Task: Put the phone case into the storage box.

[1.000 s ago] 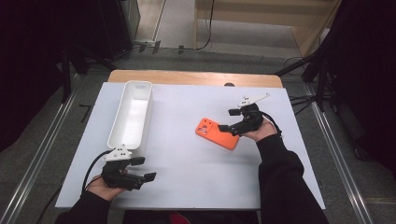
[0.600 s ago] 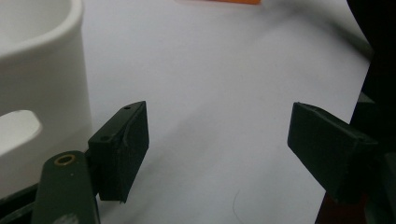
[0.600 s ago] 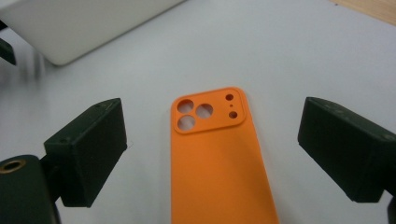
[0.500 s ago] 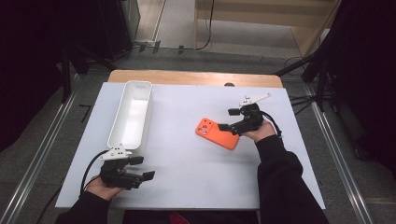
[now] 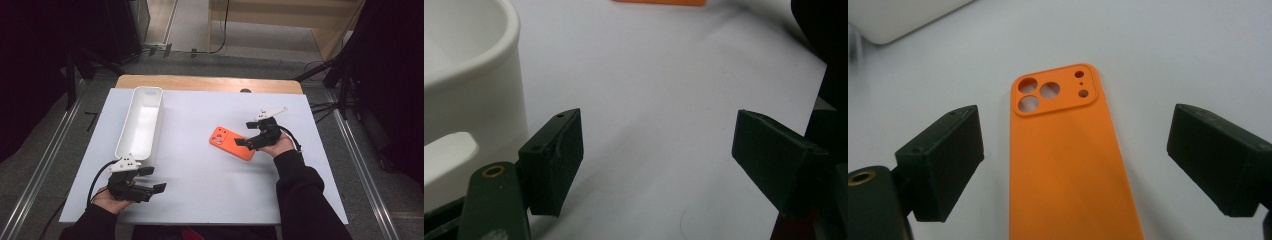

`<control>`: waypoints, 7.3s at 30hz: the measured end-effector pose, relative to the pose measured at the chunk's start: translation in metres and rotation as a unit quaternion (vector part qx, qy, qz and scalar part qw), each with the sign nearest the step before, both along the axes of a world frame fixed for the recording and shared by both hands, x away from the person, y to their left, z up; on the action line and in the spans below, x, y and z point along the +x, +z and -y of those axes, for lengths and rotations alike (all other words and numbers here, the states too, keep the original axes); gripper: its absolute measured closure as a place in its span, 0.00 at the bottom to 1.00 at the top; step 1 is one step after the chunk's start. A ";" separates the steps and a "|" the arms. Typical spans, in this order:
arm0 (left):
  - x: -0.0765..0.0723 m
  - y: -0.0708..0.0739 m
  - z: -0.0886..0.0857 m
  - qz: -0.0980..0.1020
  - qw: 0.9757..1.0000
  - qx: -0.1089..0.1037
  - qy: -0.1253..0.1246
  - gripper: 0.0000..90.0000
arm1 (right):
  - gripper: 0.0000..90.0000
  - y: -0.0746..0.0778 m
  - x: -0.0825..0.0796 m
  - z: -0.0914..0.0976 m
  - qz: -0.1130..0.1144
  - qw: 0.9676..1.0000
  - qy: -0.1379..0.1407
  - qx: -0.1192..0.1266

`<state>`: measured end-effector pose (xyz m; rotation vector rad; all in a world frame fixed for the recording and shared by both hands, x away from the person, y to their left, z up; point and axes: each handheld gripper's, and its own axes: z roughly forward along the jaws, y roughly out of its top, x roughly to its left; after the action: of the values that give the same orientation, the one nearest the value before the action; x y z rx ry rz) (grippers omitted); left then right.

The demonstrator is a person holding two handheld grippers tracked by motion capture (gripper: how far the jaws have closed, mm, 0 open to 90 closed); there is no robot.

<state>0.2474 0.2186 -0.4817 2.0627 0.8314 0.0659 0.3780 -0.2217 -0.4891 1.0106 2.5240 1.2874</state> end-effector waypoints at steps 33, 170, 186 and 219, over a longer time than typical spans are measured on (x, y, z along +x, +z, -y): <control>-0.002 0.001 0.001 0.006 1.000 0.003 -0.007 0.23 | 0.07 -0.030 -0.008 -0.011 -0.005 0.999 0.010 -0.032; 0.033 0.040 0.083 -0.060 0.995 -0.011 -0.078 0.21 | 0.16 -0.007 -0.061 -0.032 -0.045 0.988 -0.133 0.056; 0.063 0.047 0.093 -0.071 0.997 -0.016 -0.038 0.25 | 0.16 -0.009 -0.082 -0.042 -0.033 0.984 -0.165 0.051; 0.103 0.067 0.112 -0.063 0.998 -0.013 0.006 0.25 | 0.16 -0.021 -0.094 -0.061 -0.022 0.963 -0.216 0.160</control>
<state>0.3502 0.1070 -0.4145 2.0536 0.9179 -0.0686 0.2835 -0.1611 -0.5105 1.5606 1.9902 1.5610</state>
